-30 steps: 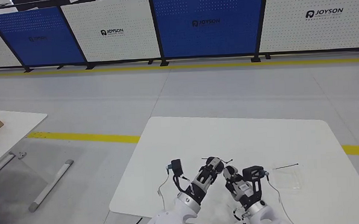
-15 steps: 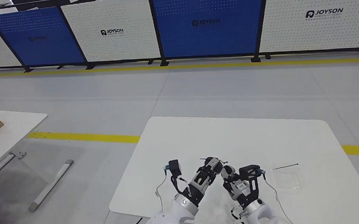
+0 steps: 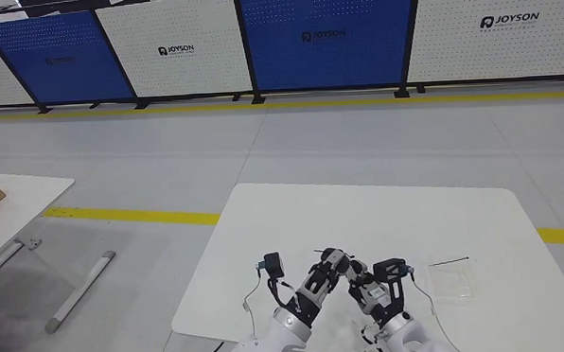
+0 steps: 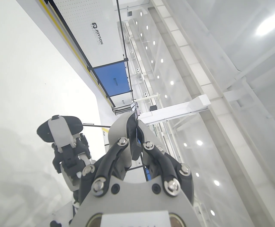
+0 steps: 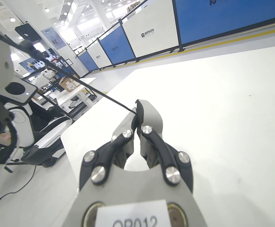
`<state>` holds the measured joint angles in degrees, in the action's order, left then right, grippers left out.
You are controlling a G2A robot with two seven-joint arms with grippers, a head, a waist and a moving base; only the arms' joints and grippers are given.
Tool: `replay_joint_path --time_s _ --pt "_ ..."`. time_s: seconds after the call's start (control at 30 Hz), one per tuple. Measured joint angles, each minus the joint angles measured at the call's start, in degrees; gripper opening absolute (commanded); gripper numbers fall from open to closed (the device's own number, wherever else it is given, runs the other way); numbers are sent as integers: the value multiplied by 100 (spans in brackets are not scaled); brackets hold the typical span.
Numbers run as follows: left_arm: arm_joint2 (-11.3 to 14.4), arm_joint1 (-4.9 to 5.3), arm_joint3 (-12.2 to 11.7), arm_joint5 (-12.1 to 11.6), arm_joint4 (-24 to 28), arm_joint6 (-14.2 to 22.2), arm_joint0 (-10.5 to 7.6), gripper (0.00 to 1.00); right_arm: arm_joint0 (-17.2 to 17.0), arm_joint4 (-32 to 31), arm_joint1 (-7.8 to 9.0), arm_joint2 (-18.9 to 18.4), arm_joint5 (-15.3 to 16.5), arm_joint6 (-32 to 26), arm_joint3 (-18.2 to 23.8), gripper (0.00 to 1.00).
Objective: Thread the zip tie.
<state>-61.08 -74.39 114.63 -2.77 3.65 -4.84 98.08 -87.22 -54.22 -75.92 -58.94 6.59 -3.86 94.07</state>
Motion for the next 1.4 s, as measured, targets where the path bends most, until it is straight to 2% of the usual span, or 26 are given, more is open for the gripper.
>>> replay_joint_path --time_s 0.2,0.4,0.6,0.73,0.87,0.97,1.27,1.33,1.4 --pt "0 -11 -28 101 39 -150 -46 0 -132 43 27 -130 75 125 136 100" --pt "-83 -36 -145 286 144 -461 -152 0 -543 204 114 -566 343 528 468 100" --pt "-285 -48 -306 340 491 -586 -216 0 -1249 613 223 -1304 763 1287 937 100" --pt "-396 -49 -387 339 664 -625 -190 0 -1800 1087 288 -1854 1254 1827 1194 100" --pt "-489 -60 -562 376 779 -768 -208 0 -2216 1580 349 -2221 1292 2146 1399 100" --pt "-520 -61 -629 315 639 -894 -230 0 -2230 1606 354 -2235 1288 2143 1406 100" --pt "-513 -64 -653 329 650 -891 -241 0 -2206 1624 352 -2223 1280 2099 1402 100" --pt "-513 -75 -698 356 711 -953 -258 0 -2155 1791 351 -2257 1247 1981 1407 100" --pt "-566 -86 -744 364 805 -1076 -260 0 -2134 2212 354 -2429 1225 1875 1420 100"
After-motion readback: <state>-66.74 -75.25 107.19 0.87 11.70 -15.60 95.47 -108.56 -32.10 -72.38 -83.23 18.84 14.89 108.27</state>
